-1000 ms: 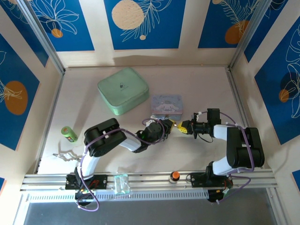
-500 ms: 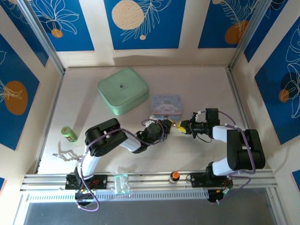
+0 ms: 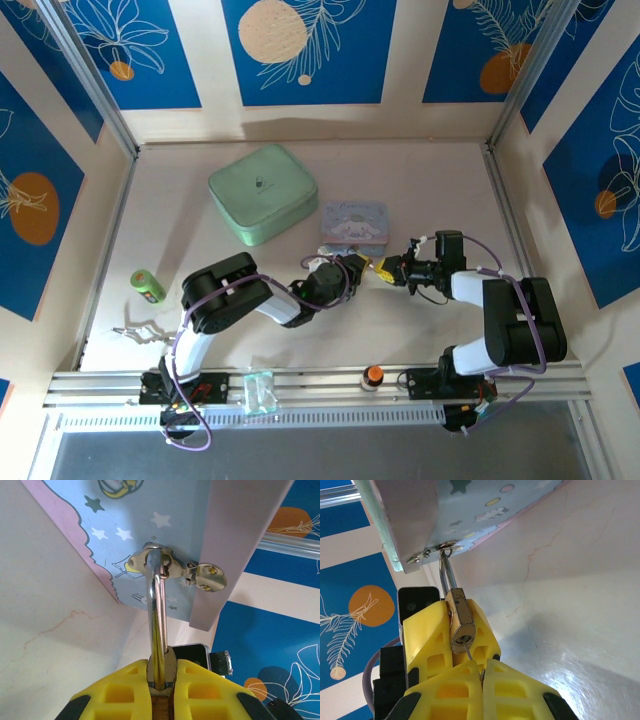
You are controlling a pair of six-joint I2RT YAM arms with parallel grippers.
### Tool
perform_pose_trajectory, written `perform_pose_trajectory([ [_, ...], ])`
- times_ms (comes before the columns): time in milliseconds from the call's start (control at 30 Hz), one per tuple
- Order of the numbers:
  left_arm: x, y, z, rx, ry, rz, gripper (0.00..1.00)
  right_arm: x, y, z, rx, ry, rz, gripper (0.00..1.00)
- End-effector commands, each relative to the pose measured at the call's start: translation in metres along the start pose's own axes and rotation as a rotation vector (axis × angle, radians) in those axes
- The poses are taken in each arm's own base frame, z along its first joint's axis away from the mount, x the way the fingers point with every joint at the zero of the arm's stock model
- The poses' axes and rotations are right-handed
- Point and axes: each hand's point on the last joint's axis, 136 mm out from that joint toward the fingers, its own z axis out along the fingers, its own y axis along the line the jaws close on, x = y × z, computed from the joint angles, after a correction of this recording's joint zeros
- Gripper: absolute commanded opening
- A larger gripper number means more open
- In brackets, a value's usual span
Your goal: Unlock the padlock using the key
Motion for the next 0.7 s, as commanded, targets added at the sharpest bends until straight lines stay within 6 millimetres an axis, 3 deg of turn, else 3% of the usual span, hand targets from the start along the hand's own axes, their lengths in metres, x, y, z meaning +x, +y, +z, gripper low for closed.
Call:
perform_pose_trajectory([
  [0,0.116,-0.043,-0.029,0.159,0.412,-0.027,0.00,-0.015,0.026,0.006,-0.056,-0.080,-0.139,0.00],
  [133,0.116,-0.048,-0.030,0.181,0.409,-0.041,0.00,-0.014,0.026,0.010,-0.045,-0.105,-0.170,0.00],
  [333,0.115,-0.053,-0.034,0.198,0.411,-0.057,0.00,-0.020,0.022,0.005,-0.121,-0.051,-0.085,0.00],
  [667,0.110,-0.047,-0.034,0.191,0.400,-0.064,0.00,-0.019,0.010,-0.001,-0.119,-0.002,-0.036,0.00],
])
